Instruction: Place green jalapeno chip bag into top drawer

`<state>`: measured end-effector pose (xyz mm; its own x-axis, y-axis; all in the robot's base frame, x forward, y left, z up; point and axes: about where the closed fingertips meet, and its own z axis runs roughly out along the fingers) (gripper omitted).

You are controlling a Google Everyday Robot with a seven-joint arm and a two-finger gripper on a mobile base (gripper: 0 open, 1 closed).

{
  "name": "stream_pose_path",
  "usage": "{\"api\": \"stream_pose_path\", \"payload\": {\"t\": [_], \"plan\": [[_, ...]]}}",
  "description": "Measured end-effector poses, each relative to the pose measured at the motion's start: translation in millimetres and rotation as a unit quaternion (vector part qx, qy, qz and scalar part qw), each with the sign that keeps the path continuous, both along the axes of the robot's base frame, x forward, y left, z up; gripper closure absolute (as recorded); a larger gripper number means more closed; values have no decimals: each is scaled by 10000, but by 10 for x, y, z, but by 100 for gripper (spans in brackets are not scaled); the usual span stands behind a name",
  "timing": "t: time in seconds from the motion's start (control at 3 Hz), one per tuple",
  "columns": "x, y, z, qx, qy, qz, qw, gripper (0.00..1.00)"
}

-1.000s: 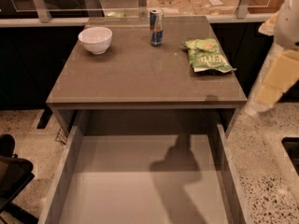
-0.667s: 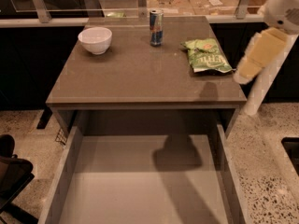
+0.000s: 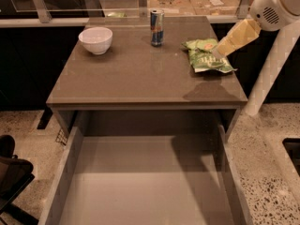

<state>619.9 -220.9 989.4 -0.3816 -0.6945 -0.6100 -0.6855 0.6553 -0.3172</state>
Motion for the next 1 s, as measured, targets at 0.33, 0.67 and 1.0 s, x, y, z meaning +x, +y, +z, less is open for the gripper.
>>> {"api": "stream_pose_path", "payload": {"t": [0.33, 0.67, 1.0], "plan": [[330, 42, -108, 377, -345, -445, 9977, 0], [588, 61, -271, 654, -409, -1115, 9908, 0], [585, 63, -271, 639, -410, -1095, 9911, 0]]}}
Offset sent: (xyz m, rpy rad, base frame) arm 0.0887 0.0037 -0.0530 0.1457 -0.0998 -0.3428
